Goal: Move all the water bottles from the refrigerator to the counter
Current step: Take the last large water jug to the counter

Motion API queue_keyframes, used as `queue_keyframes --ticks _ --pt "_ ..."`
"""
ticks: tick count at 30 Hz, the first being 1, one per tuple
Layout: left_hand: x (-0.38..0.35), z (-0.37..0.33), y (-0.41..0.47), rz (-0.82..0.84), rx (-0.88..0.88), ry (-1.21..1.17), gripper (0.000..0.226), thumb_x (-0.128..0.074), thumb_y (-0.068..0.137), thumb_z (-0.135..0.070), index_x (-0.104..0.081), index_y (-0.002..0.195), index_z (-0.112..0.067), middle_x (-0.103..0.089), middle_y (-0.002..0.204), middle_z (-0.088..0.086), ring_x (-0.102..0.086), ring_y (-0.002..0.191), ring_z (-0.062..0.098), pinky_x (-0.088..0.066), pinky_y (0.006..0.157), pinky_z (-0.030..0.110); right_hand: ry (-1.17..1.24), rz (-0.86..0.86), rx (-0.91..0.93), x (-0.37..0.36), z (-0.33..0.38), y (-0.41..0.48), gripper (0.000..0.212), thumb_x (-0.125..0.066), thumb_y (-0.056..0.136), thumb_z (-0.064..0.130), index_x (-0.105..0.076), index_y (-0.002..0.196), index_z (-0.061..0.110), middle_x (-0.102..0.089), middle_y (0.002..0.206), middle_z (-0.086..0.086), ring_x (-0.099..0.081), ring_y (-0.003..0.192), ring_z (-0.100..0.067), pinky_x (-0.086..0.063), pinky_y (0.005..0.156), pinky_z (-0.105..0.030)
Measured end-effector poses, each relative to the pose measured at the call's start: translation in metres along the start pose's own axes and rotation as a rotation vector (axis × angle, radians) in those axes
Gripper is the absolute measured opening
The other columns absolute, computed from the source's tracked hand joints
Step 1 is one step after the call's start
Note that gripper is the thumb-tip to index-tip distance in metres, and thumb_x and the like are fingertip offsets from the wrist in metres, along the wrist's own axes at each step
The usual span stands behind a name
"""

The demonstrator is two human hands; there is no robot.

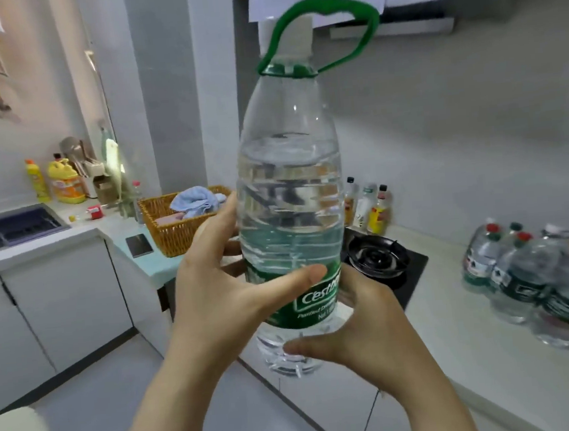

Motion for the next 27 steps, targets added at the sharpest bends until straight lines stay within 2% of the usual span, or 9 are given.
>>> queue_keyframes --ticks 5,8,10,14,16,19,23,27 --pt "-0.070 0.002 0.022 0.112 -0.042 -0.068 0.082 -0.087 0.049 -0.052 -0.058 0.125 -0.039 -0.068 0.115 -0.005 -0.068 0.099 0.018 -0.058 0.081 0.039 -0.023 -0.094 -0.035 0.054 -0.037 0.002 0.083 -0.096 0.049 0.030 -0.054 0.118 0.049 -0.062 0.108 0.040 -0.055 0.105 0.019 -0.046 0.084 -0.009" --pt "-0.104 0.003 0.033 0.183 -0.056 -0.104 0.082 -0.087 0.050 -0.051 -0.058 0.126 -0.035 -0.068 0.114 -0.006 -0.067 0.100 0.013 -0.058 0.081 0.037 -0.034 -0.149 -0.080 0.079 -0.056 0.003 0.083 -0.095 0.049 0.030 -0.053 0.118 0.050 -0.062 0.110 0.039 -0.056 0.107 0.017 -0.049 0.089 -0.016" --pt "-0.124 0.005 0.042 0.231 -0.072 -0.109 0.082 -0.086 0.051 -0.053 -0.057 0.126 -0.039 -0.068 0.113 -0.007 -0.066 0.101 0.012 -0.058 0.082 0.038 -0.028 -0.183 -0.114 0.091 -0.067 0.005 0.084 -0.095 0.049 0.030 -0.054 0.120 0.050 -0.063 0.110 0.038 -0.056 0.109 0.015 -0.050 0.092 -0.023" --pt "-0.160 0.012 0.062 0.326 -0.102 -0.153 0.081 -0.084 0.051 -0.055 -0.056 0.126 -0.043 -0.068 0.113 -0.010 -0.066 0.103 0.012 -0.057 0.084 0.038 -0.027 -0.275 -0.181 0.110 -0.087 0.011 0.084 -0.095 0.049 0.028 -0.056 0.120 0.048 -0.066 0.110 0.033 -0.059 0.108 0.011 -0.051 0.094 -0.027" --pt "-0.175 0.018 0.072 0.371 -0.106 -0.189 0.082 -0.085 0.050 -0.053 -0.057 0.127 -0.042 -0.068 0.115 -0.008 -0.067 0.102 0.012 -0.057 0.085 0.038 -0.025 -0.327 -0.216 0.118 -0.095 0.014 0.080 -0.094 0.049 0.024 -0.058 0.117 0.046 -0.068 0.107 0.031 -0.061 0.105 0.011 -0.052 0.090 -0.025" --pt "-0.196 0.027 0.090 0.433 -0.115 -0.226 0.085 -0.086 0.050 -0.053 -0.055 0.128 -0.042 -0.069 0.114 -0.009 -0.068 0.101 0.010 -0.057 0.085 0.036 -0.039 -0.405 -0.257 0.129 -0.103 0.021 0.073 -0.094 0.049 0.020 -0.061 0.109 0.042 -0.068 0.101 0.032 -0.062 0.100 0.013 -0.049 0.083 -0.015" --pt "-0.222 0.035 0.111 0.500 -0.127 -0.297 0.079 -0.085 0.049 -0.053 -0.058 0.123 -0.043 -0.070 0.110 -0.012 -0.068 0.098 0.007 -0.057 0.084 0.036 -0.087 -0.508 -0.314 0.142 -0.112 0.031 0.072 -0.094 0.047 0.023 -0.059 0.107 0.043 -0.066 0.101 0.037 -0.059 0.100 0.018 -0.048 0.080 -0.010" --pt "-0.251 0.044 0.123 0.593 -0.121 -0.368 0.079 -0.087 0.049 -0.051 -0.058 0.122 -0.044 -0.069 0.113 -0.010 -0.068 0.102 0.011 -0.056 0.086 0.039 -0.130 -0.593 -0.388 0.151 -0.126 0.033 0.077 -0.093 0.043 0.030 -0.058 0.110 0.044 -0.065 0.103 0.037 -0.059 0.100 0.016 -0.050 0.083 -0.014"
Point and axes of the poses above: each hand's wrist, its own y-axis towards the middle knuckle, its own x-axis out of the back of the hand, z = x × y, the point moved 3 cm from there along y, towards the middle knuckle
